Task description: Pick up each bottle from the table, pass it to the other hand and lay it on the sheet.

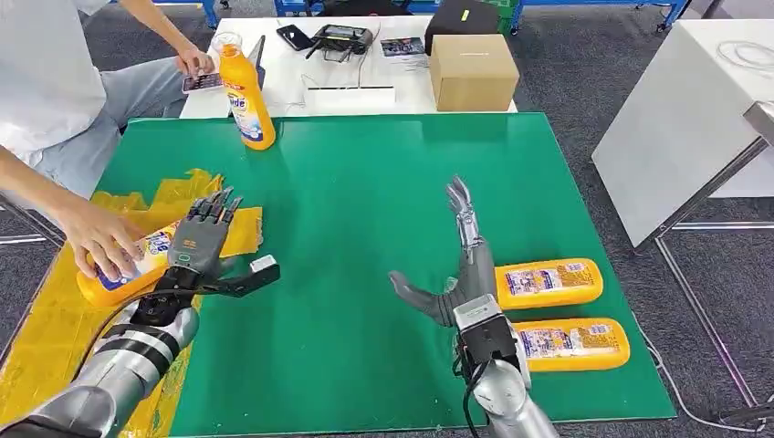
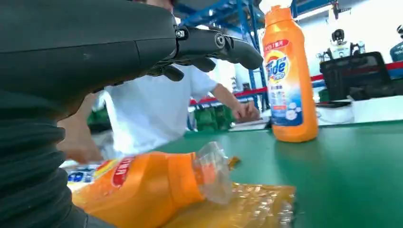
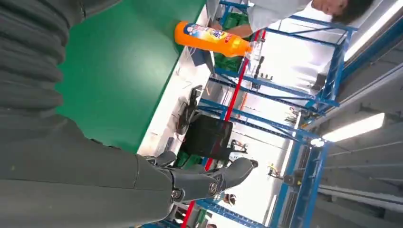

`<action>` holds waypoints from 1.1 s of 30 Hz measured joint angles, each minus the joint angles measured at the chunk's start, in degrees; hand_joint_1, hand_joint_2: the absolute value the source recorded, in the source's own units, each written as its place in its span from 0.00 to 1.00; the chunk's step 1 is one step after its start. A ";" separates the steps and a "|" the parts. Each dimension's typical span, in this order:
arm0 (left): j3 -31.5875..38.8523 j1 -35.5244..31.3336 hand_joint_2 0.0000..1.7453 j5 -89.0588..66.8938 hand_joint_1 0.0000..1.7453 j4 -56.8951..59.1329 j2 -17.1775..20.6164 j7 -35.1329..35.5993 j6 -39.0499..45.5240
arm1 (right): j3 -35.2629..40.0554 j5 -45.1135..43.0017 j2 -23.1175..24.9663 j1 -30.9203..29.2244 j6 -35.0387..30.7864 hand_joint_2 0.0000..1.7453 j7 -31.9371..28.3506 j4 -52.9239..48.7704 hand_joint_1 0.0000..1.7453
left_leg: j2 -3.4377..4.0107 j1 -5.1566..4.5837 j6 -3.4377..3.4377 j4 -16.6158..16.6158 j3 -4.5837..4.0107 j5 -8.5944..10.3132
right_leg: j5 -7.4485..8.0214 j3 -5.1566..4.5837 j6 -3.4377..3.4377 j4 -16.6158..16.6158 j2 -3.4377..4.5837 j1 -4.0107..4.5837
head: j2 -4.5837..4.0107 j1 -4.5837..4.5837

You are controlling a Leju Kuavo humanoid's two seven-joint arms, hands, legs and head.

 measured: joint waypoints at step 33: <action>9.11 23.46 1.00 69.82 0.00 -46.75 -6.06 -15.62 -35.30 | -9.46 27.67 -14.47 -1.94 -4.04 1.00 10.56 -0.87 0.00 | 0.00 -0.02 0.03 0.01 -0.15 -0.03 | 0.01 -0.12 0.01 -0.03 0.01 0.00 | 0.00 -0.02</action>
